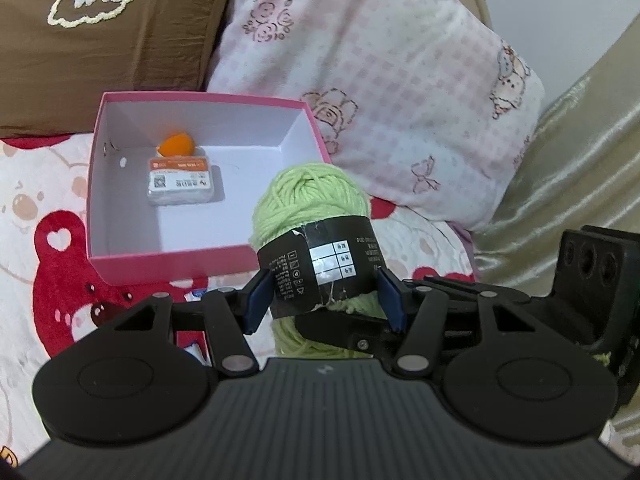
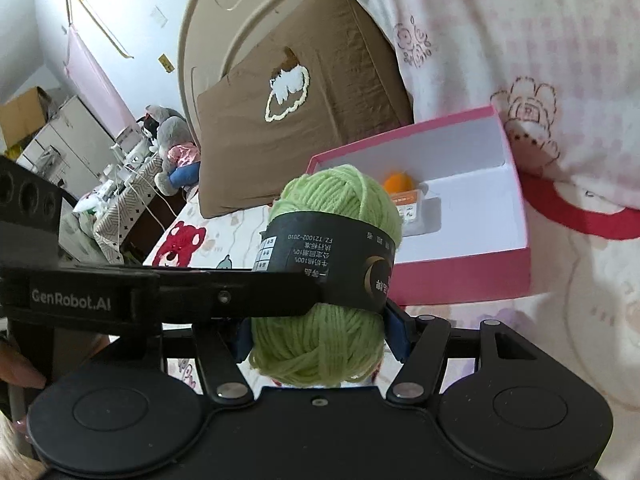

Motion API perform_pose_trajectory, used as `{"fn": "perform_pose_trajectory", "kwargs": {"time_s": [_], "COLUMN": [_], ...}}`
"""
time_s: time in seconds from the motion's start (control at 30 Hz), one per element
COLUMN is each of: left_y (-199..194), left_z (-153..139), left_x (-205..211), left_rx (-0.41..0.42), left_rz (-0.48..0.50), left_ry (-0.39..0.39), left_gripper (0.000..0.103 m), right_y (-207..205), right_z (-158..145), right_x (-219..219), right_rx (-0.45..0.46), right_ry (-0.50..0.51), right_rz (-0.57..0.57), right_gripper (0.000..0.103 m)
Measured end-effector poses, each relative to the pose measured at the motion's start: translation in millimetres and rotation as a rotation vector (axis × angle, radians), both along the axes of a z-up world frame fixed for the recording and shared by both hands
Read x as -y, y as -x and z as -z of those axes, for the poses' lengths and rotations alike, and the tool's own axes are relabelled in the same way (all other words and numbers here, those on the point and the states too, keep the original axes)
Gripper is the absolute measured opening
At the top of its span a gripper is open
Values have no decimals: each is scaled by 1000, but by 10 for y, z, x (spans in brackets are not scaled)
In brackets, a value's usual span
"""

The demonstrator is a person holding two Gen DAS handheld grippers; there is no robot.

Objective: Organize objects
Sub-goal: 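Lift the green yarn ball with the left gripper into the pink box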

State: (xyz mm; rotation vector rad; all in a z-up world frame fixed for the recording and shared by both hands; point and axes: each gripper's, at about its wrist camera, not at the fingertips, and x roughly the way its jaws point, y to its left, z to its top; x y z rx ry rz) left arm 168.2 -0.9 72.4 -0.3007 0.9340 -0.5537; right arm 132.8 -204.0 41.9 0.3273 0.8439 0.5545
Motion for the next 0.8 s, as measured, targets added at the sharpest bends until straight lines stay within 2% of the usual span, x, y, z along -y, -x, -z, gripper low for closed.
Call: {"fn": "perform_pose_trajectory", "kwargs": {"time_s": [0.17,0.3,0.4,0.53,0.63,0.8], "left_y": [-240,-582,-849,-1188,-1396,-1635], "left_z": [38,153,297,533,744,1024], "left_x": [30,102,148,192,175,174], "left_rx": [4,-1,-7,-39,-95,-150], "left_rz": [-33,-44,-49,-47,-60,-75], "left_ry": [11,24,33,51,78,76], "left_gripper": [55,55,55,55,55,55], "right_y": [-181,-496,-768,-1089,-1278,-1527], "right_z": [-31,-52,-17,124,277,554], "right_x": [-98,-101,-160,-208,-264,-343], "right_rx": [63,41,49,22,6,-49], "right_ry": [80,131,223,307,372,416], "right_rz": [-18,1,19,44,52,58], "right_gripper": [67,67,67,67,67,67]}}
